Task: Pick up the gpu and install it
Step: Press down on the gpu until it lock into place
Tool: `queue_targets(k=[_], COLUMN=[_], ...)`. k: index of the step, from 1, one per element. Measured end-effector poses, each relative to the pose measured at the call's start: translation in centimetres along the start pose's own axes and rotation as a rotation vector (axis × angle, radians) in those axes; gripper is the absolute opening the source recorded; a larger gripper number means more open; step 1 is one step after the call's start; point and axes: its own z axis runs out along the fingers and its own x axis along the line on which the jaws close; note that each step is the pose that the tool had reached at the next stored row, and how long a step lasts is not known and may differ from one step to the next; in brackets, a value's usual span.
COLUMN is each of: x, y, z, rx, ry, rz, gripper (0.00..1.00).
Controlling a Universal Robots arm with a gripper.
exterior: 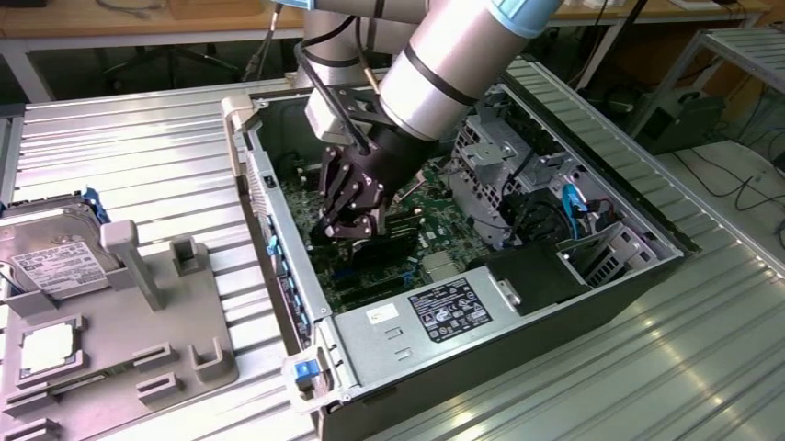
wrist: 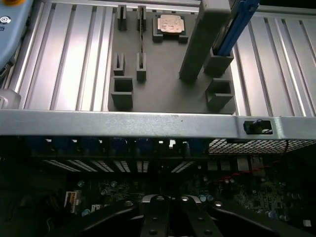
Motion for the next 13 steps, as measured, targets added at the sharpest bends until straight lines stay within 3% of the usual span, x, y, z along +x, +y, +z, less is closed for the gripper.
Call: queue_targets(k=[1, 2, 4, 5, 7, 13], x=[-0.13, -0.21, -0.26, -0.25, -0.26, -0.26], y=[-0.01, -0.02, -0.04, -0.04, -0.04, -0.04], z=[0.01, 0.04, 0.12, 0.11, 0.12, 0.12], rx=[0.0155, 0.0255, 0.0355, 0.0356, 0.0359, 0.036], ry=[0.003, 0.0047, 0.0063, 0.0041, -0.0062, -0.0238], rz=[-0.006, -0.009, -0.013, -0.014, -0.019, -0.027], gripper=[0.11, 0.11, 0.11, 0.11, 0.11, 0.11])
